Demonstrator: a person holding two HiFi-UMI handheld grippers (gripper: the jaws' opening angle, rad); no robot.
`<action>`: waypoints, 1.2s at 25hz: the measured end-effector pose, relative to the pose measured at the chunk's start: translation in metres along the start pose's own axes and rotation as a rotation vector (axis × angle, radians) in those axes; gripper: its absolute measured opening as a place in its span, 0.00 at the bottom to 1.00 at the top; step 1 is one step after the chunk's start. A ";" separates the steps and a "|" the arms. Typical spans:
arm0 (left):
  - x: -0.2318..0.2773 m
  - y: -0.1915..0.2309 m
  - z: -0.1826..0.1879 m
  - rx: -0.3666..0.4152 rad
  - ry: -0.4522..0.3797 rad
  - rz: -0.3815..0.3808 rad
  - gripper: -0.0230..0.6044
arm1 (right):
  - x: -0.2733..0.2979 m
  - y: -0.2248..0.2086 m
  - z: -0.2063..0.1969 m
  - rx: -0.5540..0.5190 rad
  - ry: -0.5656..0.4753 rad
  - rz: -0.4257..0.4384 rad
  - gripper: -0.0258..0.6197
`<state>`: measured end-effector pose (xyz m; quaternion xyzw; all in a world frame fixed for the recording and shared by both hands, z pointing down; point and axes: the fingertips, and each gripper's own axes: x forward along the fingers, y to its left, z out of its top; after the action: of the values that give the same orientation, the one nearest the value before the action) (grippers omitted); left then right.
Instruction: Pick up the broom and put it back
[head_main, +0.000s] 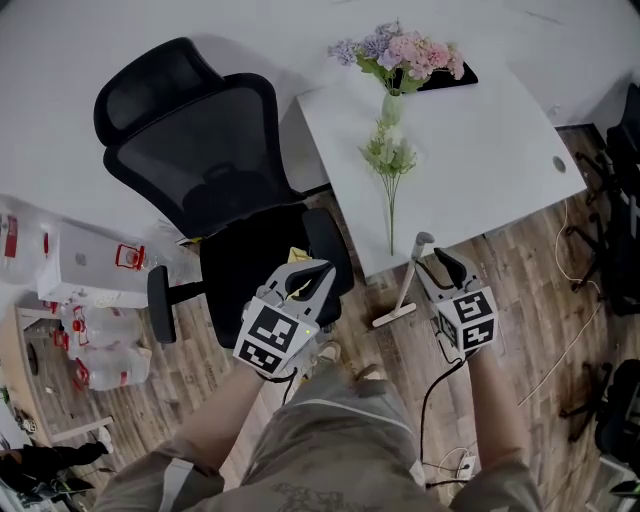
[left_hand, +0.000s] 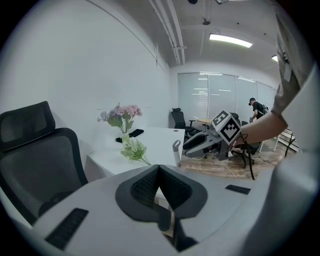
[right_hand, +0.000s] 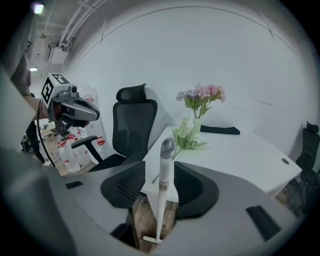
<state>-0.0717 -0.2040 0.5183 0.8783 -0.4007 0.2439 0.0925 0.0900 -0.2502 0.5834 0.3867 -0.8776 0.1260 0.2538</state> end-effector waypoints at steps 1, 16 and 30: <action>-0.003 -0.001 0.005 0.002 -0.009 -0.003 0.06 | -0.009 0.001 0.007 0.007 -0.019 -0.005 0.34; -0.058 -0.017 0.096 0.040 -0.190 -0.057 0.06 | -0.175 0.026 0.117 0.132 -0.317 -0.076 0.12; -0.114 -0.061 0.147 0.080 -0.329 -0.125 0.06 | -0.298 0.081 0.134 0.195 -0.479 -0.206 0.09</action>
<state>-0.0381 -0.1412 0.3360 0.9325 -0.3450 0.1064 0.0056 0.1542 -0.0686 0.3072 0.5151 -0.8525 0.0886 0.0121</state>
